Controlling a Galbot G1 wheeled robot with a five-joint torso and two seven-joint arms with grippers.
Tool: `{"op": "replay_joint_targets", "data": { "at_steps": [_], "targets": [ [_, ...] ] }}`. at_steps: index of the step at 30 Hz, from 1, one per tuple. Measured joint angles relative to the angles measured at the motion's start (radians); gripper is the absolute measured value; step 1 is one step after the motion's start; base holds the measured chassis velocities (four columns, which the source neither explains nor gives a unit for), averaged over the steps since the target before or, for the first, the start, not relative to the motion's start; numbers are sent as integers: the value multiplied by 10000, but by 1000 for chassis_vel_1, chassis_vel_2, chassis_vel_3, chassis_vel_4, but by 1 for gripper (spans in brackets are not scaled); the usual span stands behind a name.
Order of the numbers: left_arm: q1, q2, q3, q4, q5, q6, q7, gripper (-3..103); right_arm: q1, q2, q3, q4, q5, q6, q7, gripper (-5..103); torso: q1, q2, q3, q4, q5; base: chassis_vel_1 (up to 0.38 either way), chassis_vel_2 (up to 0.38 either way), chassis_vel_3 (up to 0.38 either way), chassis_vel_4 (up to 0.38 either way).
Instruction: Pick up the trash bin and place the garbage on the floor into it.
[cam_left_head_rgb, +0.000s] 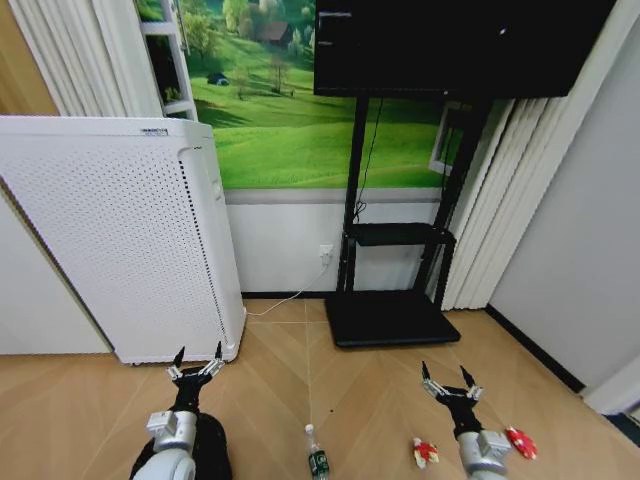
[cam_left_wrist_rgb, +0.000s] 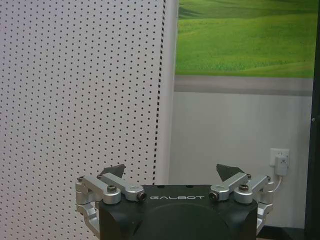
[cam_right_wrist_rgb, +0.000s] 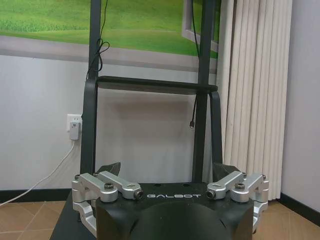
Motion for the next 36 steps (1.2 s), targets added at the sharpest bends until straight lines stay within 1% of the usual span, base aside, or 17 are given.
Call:
{"op": "replay_joint_targets", "data": {
  "at_steps": [3,4,6,7,9,10,11,12,13,14,15,16,18,23,24,30,36],
  "targets": [
    [246,278,-188,-626,929,22,-236,100,2,-13,20,-5,-42,1,77,100,1,3,4,-2,-1,0,0,0,0],
    [246,278,-188,-626,929,22,-236,100,2,-13,20,-5,-42,1,77,100,1,3,4,-2,-1,0,0,0,0],
    [685,685,-538,-1582,1091,485,-524,100,-35,-73,58,12,20,2,92,100,3,18,12,0,2,0,0,0,0],
    [685,685,-538,-1582,1091,485,-524,100,-35,-73,58,12,20,2,92,100,3,18,12,0,2,0,0,0,0],
    [1151,1155,-1115,-2398,1025,1635,-1286,100,-94,-168,118,62,88,5,51,100,7,33,21,0,3,0,0,0,0],
    [1151,1155,-1115,-2398,1025,1635,-1286,100,-94,-168,118,62,88,5,51,100,7,33,21,0,3,0,0,0,0],
    [1423,1378,-1443,-2639,663,2369,-1578,100,-114,-214,151,87,-30,5,34,100,10,39,27,-1,1,0,0,0,0],
    [1642,1513,-1699,-2715,295,2832,-1711,100,-117,-248,176,95,-159,5,44,100,11,44,32,0,0,0,0,0,0],
    [1642,1513,-1699,-2715,295,2832,-1711,100,-117,-248,176,95,-159,5,44,100,11,44,32,0,0,0,0,0,0],
    [1918,1659,-1978,-2663,-155,3165,-1711,100,-116,-282,193,96,-292,4,61,100,12,49,36,1,0,0,0,0,0],
    [2166,1794,-2176,-2503,-484,3278,-1548,100,-122,-314,203,104,-376,5,64,100,13,53,39,-1,1,0,0,0,0],
    [2166,1794,-2176,-2503,-484,3278,-1548,100,-122,-314,203,104,-376,5,64,100,13,53,39,-1,1,0,0,0,0],
    [2733,2078,-2566,-1878,-986,3223,-978,100,-192,-391,219,169,-530,-41,176,100,16,61,46,1,-2,0,0,0,0],
    [3397,2479,-2964,-889,-1627,3154,-559,98,-268,-572,313,157,-551,-62,379,100,20,74,55,-2,-2,0,0,0,0],
    [3397,2479,-2964,-889,-1627,3154,-559,98,-268,-572,313,157,-551,-62,379,100,20,74,55,-2,-2,0,0,0,0],
    [4307,2537,-3311,-548,-1673,3215,154,98,-241,-800,334,50,-519,-33,488,100,23,90,65,-1,2,0,0,0,0],
    [4532,2523,-3399,-633,-1704,3415,220,98,-229,-811,325,49,-485,-33,498,100,24,92,67,1,0,0,0,0,0]
  ]
}}
